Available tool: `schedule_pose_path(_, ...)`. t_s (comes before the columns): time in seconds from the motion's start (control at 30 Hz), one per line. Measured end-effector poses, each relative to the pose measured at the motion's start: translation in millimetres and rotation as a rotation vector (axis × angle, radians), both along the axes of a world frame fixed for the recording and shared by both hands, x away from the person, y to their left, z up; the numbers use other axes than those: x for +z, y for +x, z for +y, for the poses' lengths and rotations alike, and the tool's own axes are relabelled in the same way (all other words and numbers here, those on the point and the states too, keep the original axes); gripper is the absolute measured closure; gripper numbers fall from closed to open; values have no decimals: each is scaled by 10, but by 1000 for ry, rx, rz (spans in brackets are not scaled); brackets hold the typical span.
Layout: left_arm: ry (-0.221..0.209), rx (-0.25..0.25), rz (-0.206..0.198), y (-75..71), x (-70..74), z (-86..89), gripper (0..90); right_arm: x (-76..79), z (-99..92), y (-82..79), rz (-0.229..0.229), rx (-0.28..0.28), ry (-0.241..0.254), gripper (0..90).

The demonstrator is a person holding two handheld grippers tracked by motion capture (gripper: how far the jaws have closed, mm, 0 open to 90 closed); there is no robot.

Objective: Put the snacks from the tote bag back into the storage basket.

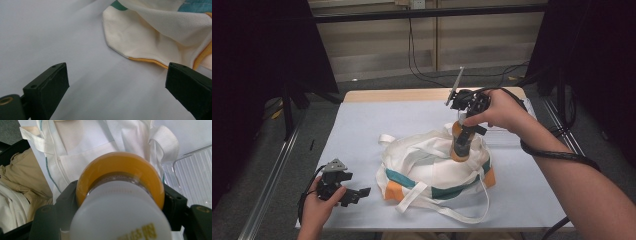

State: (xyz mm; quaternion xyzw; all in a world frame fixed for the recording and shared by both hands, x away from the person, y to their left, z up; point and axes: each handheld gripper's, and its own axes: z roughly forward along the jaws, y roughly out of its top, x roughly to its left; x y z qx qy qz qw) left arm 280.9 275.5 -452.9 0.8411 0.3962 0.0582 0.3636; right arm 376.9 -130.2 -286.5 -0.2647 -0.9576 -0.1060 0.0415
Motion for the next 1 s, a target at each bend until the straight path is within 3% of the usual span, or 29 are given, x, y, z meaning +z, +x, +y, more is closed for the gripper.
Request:
schedule_pose_path(0.6,-4,4,-3,-1,3,4,45,162,-88,31,-6,-17,0,297)
schedule_pose_path(1.0,-5,7,0,-1,0,2,46,250,-191,139,-20,-66,10,296)
